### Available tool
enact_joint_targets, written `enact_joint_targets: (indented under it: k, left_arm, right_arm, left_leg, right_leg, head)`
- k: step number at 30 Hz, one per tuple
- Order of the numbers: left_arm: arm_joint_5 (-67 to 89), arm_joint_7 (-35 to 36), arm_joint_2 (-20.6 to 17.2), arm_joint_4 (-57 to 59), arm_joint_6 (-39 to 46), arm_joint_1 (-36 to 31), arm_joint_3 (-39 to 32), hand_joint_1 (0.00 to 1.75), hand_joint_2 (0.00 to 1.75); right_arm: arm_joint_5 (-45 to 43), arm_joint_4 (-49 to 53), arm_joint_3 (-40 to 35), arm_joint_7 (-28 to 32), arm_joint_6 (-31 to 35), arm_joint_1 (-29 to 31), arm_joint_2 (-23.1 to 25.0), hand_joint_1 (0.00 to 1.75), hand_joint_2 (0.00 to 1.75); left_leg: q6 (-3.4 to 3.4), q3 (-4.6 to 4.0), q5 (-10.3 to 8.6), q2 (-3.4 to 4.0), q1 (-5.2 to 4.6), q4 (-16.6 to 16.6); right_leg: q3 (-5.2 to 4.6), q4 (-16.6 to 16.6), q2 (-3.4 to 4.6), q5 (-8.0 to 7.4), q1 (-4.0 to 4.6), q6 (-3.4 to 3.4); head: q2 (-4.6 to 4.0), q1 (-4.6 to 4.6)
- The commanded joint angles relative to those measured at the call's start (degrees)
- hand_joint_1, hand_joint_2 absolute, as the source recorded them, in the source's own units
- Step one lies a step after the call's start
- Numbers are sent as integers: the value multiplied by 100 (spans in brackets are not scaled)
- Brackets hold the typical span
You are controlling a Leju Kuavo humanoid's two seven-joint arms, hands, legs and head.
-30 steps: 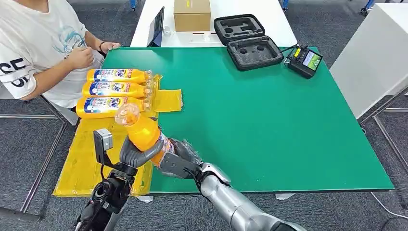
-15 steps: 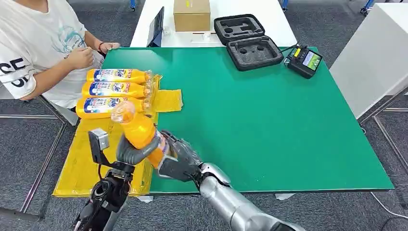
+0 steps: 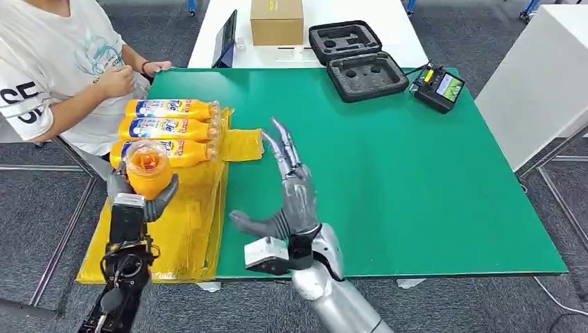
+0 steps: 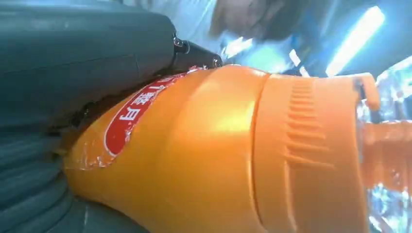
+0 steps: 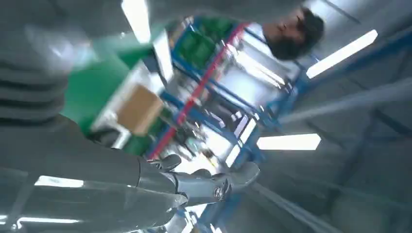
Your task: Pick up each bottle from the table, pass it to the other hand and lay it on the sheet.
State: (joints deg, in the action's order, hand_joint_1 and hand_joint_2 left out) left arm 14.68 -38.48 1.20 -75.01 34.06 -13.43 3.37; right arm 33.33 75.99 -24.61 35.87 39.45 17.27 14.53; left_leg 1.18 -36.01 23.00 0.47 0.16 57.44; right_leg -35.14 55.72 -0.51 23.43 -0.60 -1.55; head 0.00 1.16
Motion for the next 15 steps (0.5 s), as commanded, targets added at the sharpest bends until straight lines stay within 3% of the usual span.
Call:
enact_joint_targets:
  k: [1, 2, 3, 4, 6, 7, 11, 15]
  left_arm:
    - [3468, 1431, -390, 607, 474, -491, 233, 175, 175]
    - [3837, 1649, -404, 587, 382, -499, 282, 175, 175]
    - [4559, 2120, -446, 581, 122, -515, 369, 175, 175]
    - [5160, 2560, -489, 581, -419, -531, 502, 175, 175]
    - [5526, 2798, -526, 774, -1268, -584, 677, 168, 175]
    - [5521, 2749, -496, 1054, -1606, -665, 744, 173, 175]
    - [5771, 2644, -504, 2231, -2136, -1023, 1064, 175, 175]
    - [6008, 2782, -501, 2678, -2161, -1051, 1245, 175, 175]
  right_arm:
    - [201, 112, 170, -90, 55, -62, -55, 0, 0]
    - [246, 98, 151, -120, 55, -72, -78, 0, 0]
    - [240, 113, 94, -135, 36, -105, -126, 0, 175]
    - [436, 57, 49, -316, -69, -110, -178, 0, 175]
    - [559, -20, 13, -433, -240, -99, -182, 0, 175]
    - [631, -138, -17, -482, -361, -46, -164, 0, 175]
    - [717, -397, -159, -491, -574, 50, -71, 0, 175]
    - [714, -470, -314, -491, -751, 86, -69, 0, 175]
  left_leg:
    - [-5, 15, 2, -13, 5, -4]
    - [-7, 28, 7, -18, 7, -3]
    - [-6, 29, 6, -16, 6, -6]
    - [-4, 16, 3, -8, 4, -4]
    - [-5, 23, 5, -14, 4, -5]
    - [-6, 37, 10, -19, 6, -6]
    - [-6, 29, 3, -14, 2, -8]
    - [-5, 29, 3, -9, 1, -9]
  right_leg:
    - [19, -4, -10, 6, 4, 4]
    - [34, -5, -12, 12, 6, 6]
    - [34, -6, -11, 11, 5, 6]
    - [19, -5, -4, 5, 4, 4]
    - [26, -5, -9, 9, 4, 5]
    - [42, -7, -13, 15, 5, 6]
    - [31, -6, -9, 8, 1, 5]
    - [30, -7, -4, 7, 1, 5]
  head:
    - [0, -2]
    - [0, 0]
    - [0, 0]
    - [0, 0]
    - [0, 0]
    - [0, 0]
    - [0, 0]
    - [0, 0]
